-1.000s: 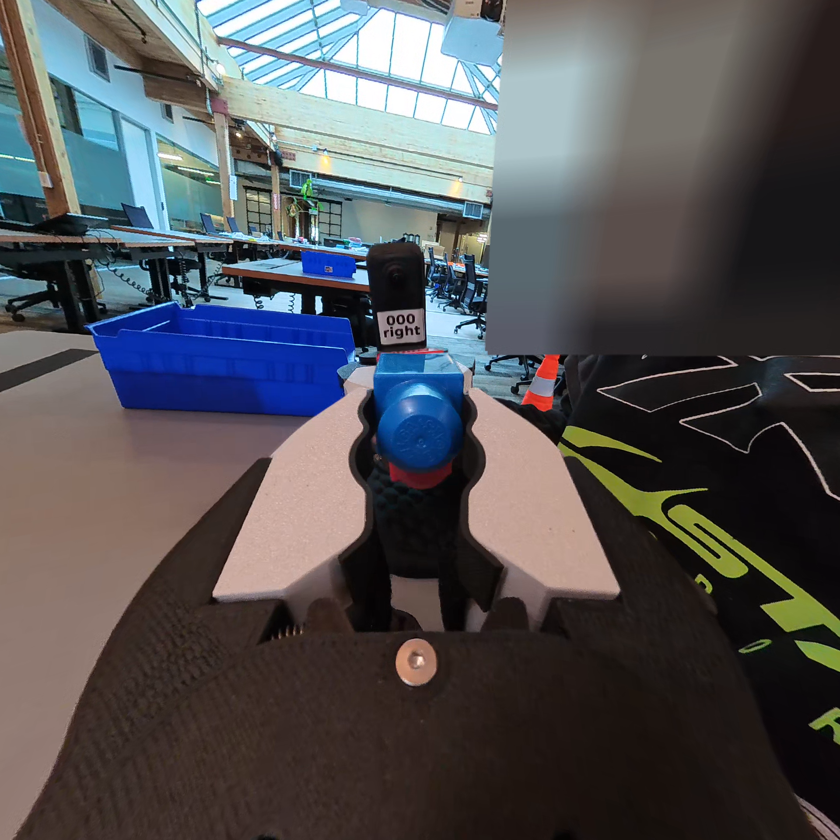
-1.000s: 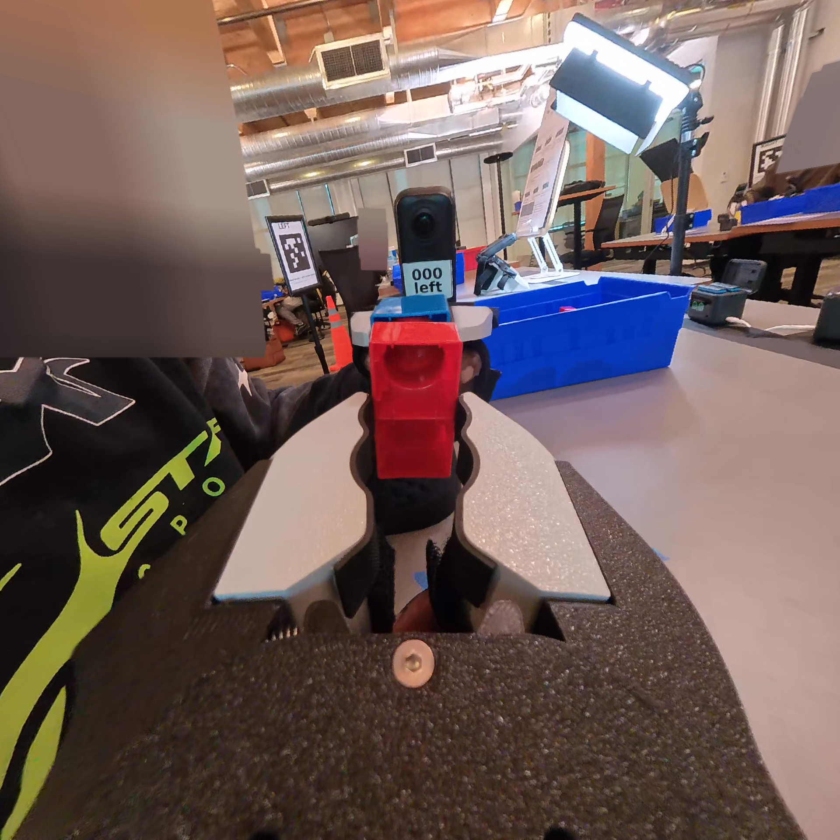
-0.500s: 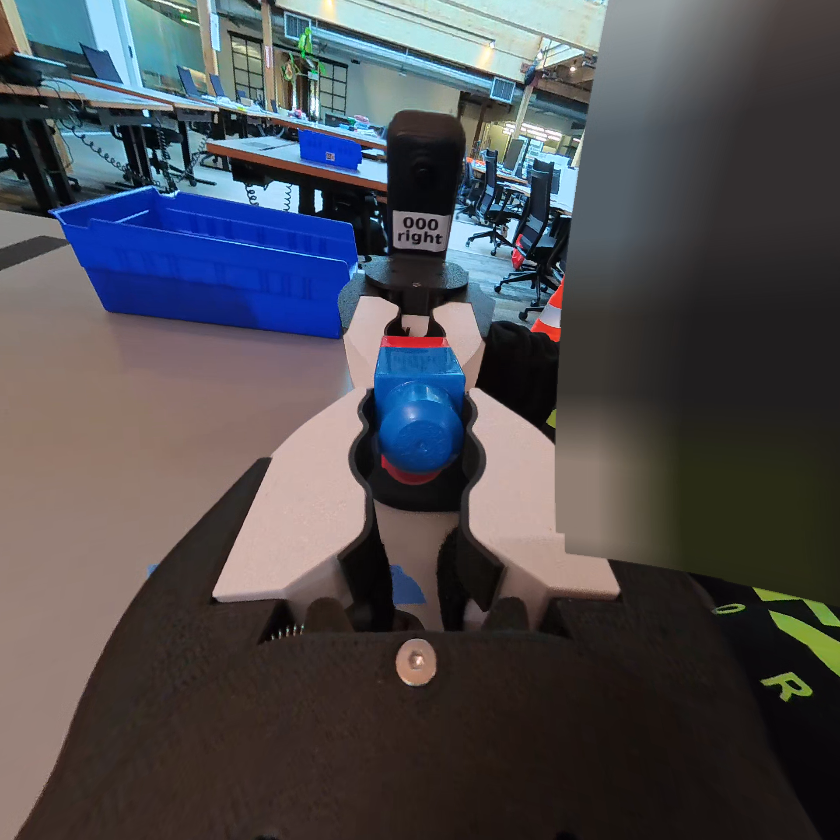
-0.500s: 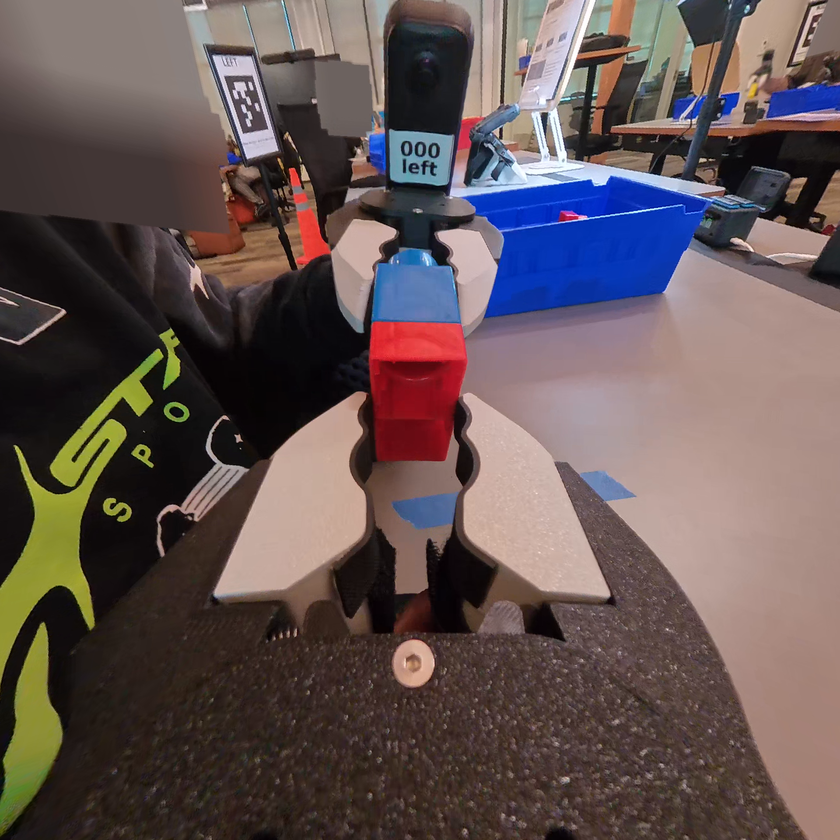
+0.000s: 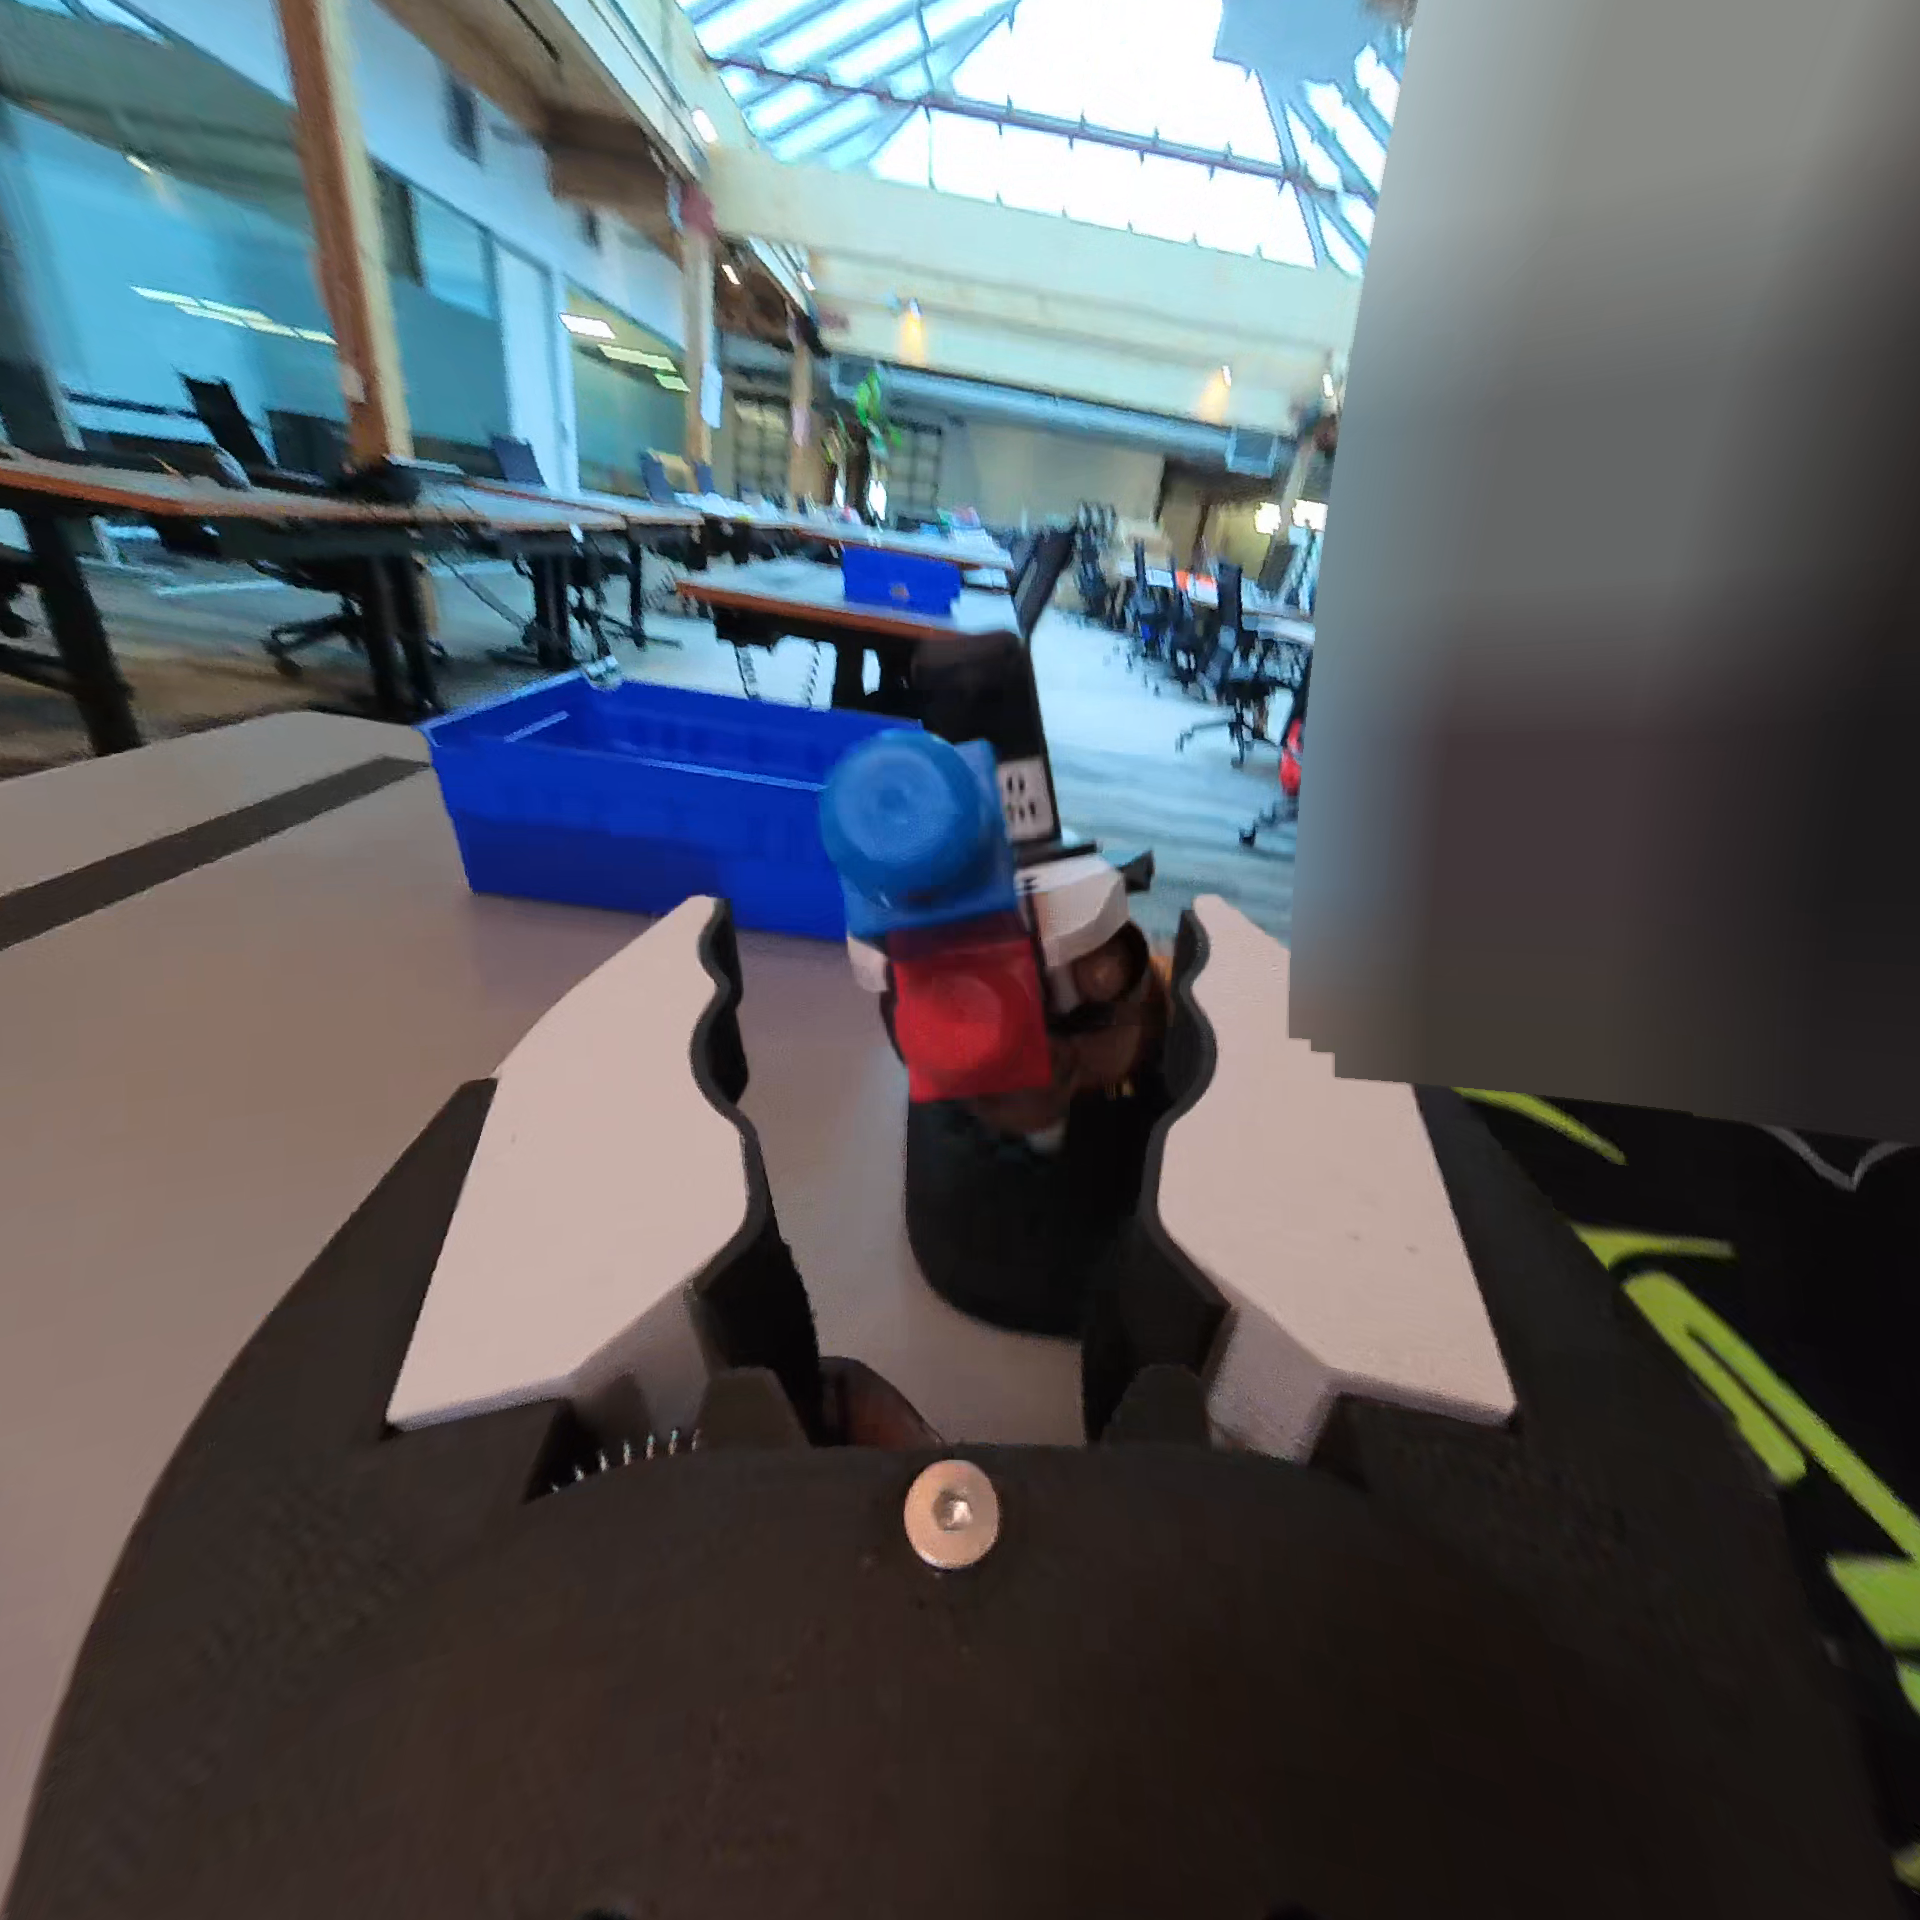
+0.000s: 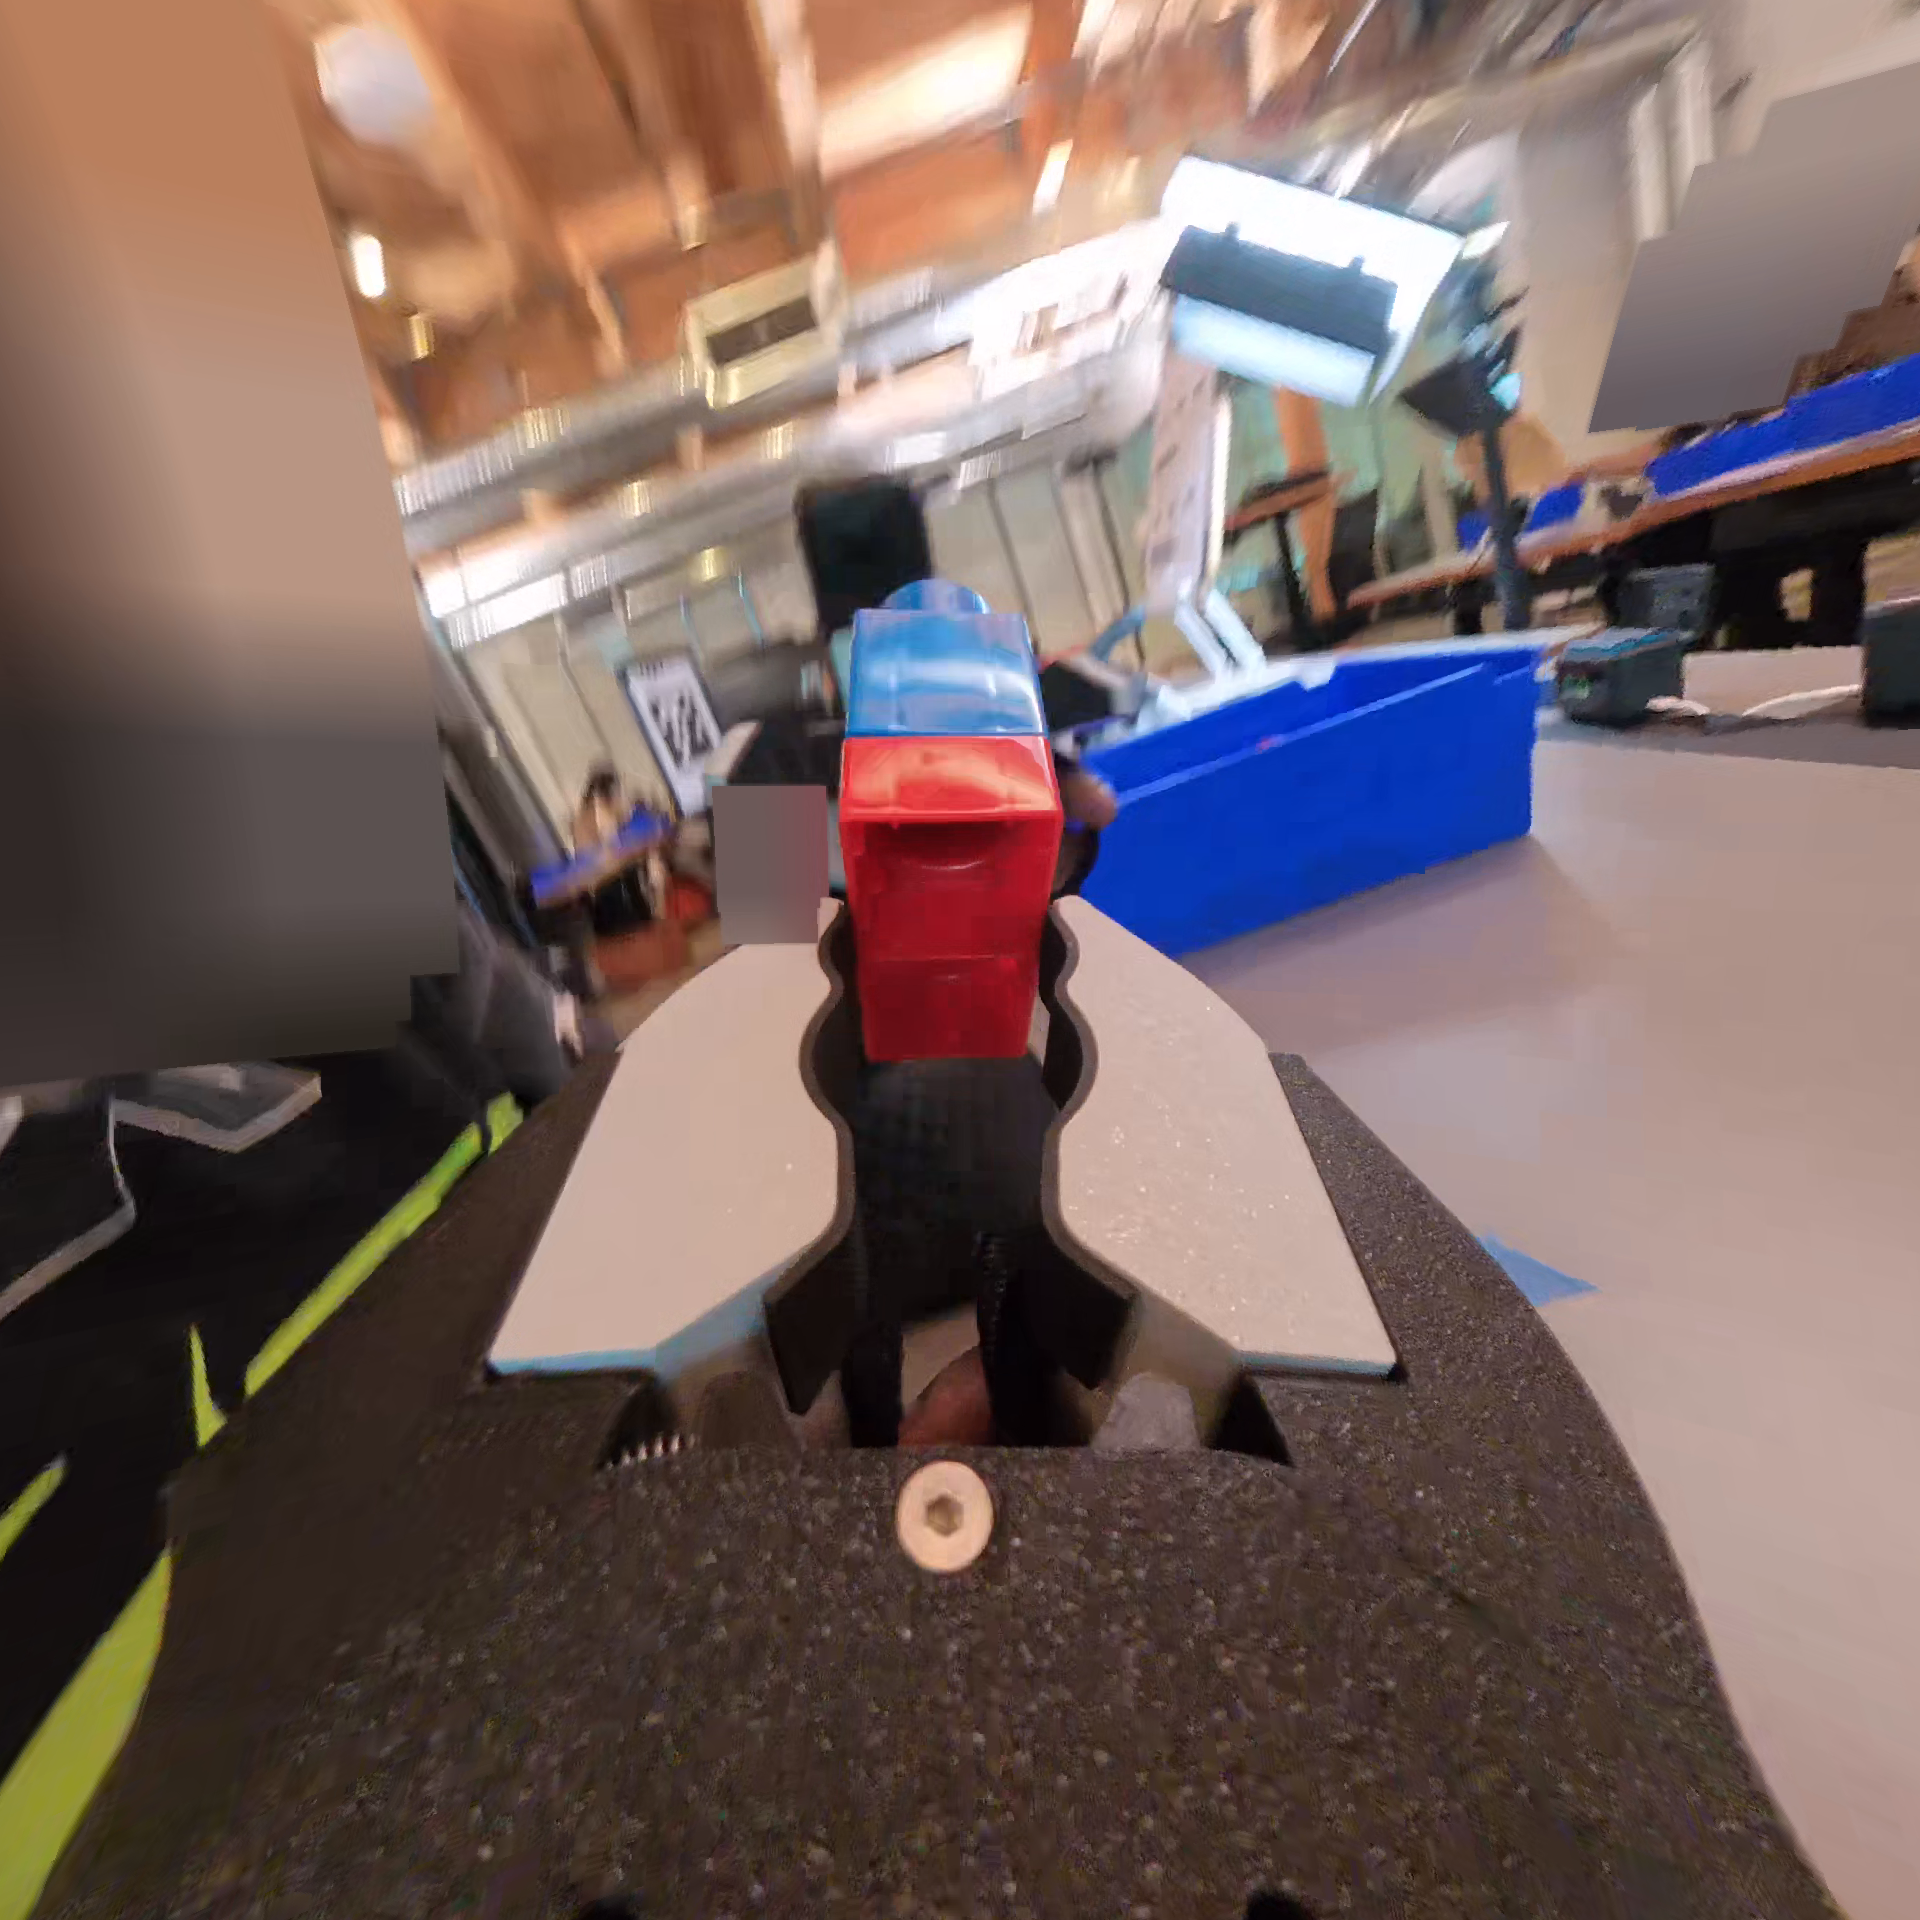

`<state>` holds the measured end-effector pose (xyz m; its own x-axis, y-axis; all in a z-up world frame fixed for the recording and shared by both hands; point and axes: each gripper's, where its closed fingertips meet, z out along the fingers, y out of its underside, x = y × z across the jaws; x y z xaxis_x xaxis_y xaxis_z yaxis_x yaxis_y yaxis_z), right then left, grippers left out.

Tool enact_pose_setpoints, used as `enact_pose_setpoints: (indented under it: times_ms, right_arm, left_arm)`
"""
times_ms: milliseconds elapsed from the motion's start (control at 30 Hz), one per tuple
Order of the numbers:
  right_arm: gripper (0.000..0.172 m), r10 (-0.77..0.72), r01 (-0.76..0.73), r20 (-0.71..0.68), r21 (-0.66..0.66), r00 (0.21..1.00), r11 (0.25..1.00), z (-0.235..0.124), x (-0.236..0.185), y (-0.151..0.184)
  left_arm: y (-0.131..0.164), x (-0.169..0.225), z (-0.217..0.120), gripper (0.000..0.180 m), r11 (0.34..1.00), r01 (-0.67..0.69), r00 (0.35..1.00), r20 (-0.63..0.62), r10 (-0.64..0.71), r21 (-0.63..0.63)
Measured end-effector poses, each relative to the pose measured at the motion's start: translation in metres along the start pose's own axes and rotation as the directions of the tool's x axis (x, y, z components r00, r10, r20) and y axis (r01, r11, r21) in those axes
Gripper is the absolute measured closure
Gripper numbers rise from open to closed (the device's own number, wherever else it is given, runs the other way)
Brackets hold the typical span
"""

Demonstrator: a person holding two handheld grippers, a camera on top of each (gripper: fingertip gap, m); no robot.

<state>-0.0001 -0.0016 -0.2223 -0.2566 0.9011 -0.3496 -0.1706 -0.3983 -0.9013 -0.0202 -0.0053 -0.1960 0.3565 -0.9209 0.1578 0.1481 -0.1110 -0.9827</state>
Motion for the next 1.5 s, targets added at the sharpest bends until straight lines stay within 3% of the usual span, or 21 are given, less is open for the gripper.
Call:
enact_pose_setpoints:
  times_ms: [100, 200, 333, 467, 600, 633, 700, 767, 867, 1000, 1067, 1233, 1300, 1500]
  right_arm:
    - [0.138, 0.132, -0.132, 0.012, 0.195, 0.991, 0.972, -0.003, 0.005, -0.015]
    - [0.137, 0.168, -0.168, 0.025, 0.307, 0.985, 0.937, -0.004, 0.005, -0.024]
    - [0.138, 0.158, -0.155, 0.017, 0.335, 0.987, 0.929, -0.003, 0.003, -0.026]
    - [0.137, 0.154, -0.151, 0.017, 0.333, 0.988, 0.931, -0.001, 0.002, -0.024]
    - [0.136, 0.150, -0.150, 0.018, 0.197, 0.989, 0.969, 0.000, 0.003, -0.011]
    - [0.127, 0.115, -0.116, 0.022, 0.122, 0.993, 0.986, -0.003, 0.002, -0.007]
    - [0.108, -0.002, 0.004, 0.018, -0.150, 1.000, 0.989, -0.013, 0.004, 0.007]
    - [0.102, -0.191, 0.175, -0.001, -0.397, 0.982, 0.901, -0.027, 0.015, 0.010]
    - [0.107, -0.447, 0.438, 0.140, -0.583, 0.884, 0.684, -0.028, 0.010, -0.002]
    - [0.113, -0.547, 0.564, 0.325, -0.747, 0.772, 0.352, -0.020, 0.015, 0.007]
    - [0.117, -0.508, 0.559, 0.384, -0.790, 0.771, 0.251, -0.020, 0.015, 0.016]
    - [0.120, -0.484, 0.561, 0.444, -0.819, 0.754, 0.122, -0.016, 0.019, 0.027]
    - [0.132, -0.486, 0.555, 0.457, -0.829, 0.745, 0.073, -0.016, 0.022, 0.031]
    - [0.136, -0.486, 0.551, 0.459, -0.833, 0.744, 0.055, -0.013, 0.024, 0.028]
  left_arm:
    - [0.005, -0.008, 0.009, 0.107, 0.993, 0.100, 0.991, 0.078, -0.105, 0.066]
    - [0.024, -0.003, 0.024, 0.113, 0.985, 0.172, 0.984, 0.050, -0.173, 0.035]
    - [0.022, 0.002, 0.031, 0.141, 0.981, 0.182, 0.983, 0.023, -0.184, 0.063]
    - [0.023, 0.002, 0.029, 0.145, 0.982, 0.180, 0.983, 0.022, -0.182, 0.061]
    - [0.029, 0.001, 0.022, 0.145, 0.990, 0.137, 0.990, 0.038, -0.136, -0.024]
    - [0.036, 0.000, 0.018, 0.145, 0.991, 0.084, 0.995, 0.058, -0.078, -0.102]
    - [0.050, -0.003, 0.009, 0.145, 0.954, -0.045, 0.992, 0.097, 0.077, -0.296]
    - [0.064, -0.007, -0.001, 0.145, 0.874, -0.123, 0.973, 0.115, 0.199, -0.471]
    - [0.082, -0.012, -0.010, 0.145, 0.753, -0.171, 0.944, 0.113, 0.310, -0.635]
    - [0.092, -0.009, -0.008, 0.145, 0.716, -0.173, 0.943, 0.095, 0.318, -0.676]
    - [0.094, -0.012, -0.009, 0.145, 0.698, -0.174, 0.934, 0.108, 0.341, -0.695]
    - [0.089, -0.010, -0.008, 0.145, 0.717, -0.187, 0.933, 0.108, 0.345, -0.672]
    - [0.087, -0.008, -0.006, 0.145, 0.724, -0.195, 0.930, 0.108, 0.350, -0.662]
    - [0.083, -0.009, -0.008, 0.145, 0.726, -0.203, 0.919, 0.129, 0.374, -0.657]
